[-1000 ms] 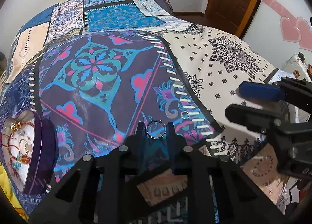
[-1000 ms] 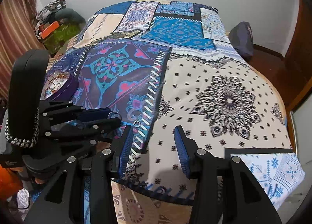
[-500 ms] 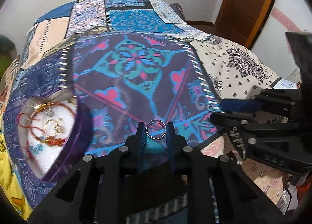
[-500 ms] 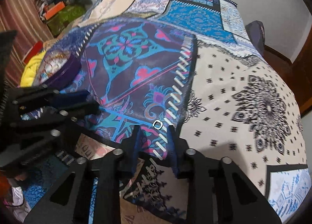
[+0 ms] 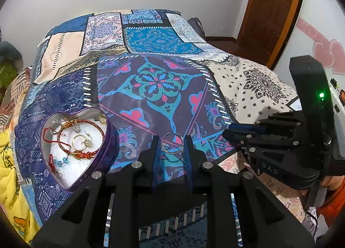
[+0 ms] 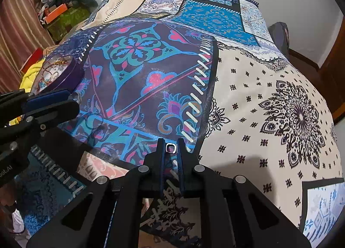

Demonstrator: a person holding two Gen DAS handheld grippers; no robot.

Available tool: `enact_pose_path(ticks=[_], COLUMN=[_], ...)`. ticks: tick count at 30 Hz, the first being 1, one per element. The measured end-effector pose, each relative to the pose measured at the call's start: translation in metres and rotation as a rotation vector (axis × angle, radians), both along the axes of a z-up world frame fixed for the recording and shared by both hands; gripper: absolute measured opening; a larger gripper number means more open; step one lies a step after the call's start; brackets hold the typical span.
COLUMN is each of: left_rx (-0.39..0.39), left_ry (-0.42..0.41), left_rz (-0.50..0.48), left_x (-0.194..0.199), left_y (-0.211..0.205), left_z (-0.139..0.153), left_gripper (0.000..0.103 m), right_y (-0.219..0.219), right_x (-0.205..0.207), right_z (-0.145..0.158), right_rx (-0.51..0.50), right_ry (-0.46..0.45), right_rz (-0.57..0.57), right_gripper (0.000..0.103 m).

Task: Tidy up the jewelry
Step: 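Carry both rings over the heart tin and open both tools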

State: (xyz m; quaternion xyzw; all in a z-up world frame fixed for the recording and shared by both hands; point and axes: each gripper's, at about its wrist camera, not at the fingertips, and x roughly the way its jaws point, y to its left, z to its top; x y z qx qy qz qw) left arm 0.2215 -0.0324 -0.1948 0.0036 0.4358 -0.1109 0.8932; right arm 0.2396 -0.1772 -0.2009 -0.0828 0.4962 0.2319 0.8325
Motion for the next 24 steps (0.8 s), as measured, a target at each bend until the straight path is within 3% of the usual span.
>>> enact_pose_path(ticks=[5, 11, 18, 24], left_rx=[-0.011, -0.017, -0.041, -0.038], left_ry=[-0.025, -0.073, -0.151, -0.205], left_rz=[0.018, 0.058, 0.118, 0.16], left_x=[-0.008, -0.017, -0.028, -0.041], left_y=[0.008, 0.023, 0.053, 0.076], left_z=[0.013, 0.035, 0.067, 0.086], left_gripper=[0.02, 0.02, 0.02, 0.02], right_y=[0.002, 0.009, 0.038, 0.069], right_x=[-0.007, -0.014, -0.025, -0.031], right_z=[0.015, 0.055, 0.108, 0.124], right_rx=[0.014, 0.062, 0.135, 0.186], right_ry=[-0.034, -0.12, -0.255, -0.292], right_rz=[-0.001, 0.012, 0.068, 0.131], right_gripper=[0.009, 0.009, 0.009, 0.009])
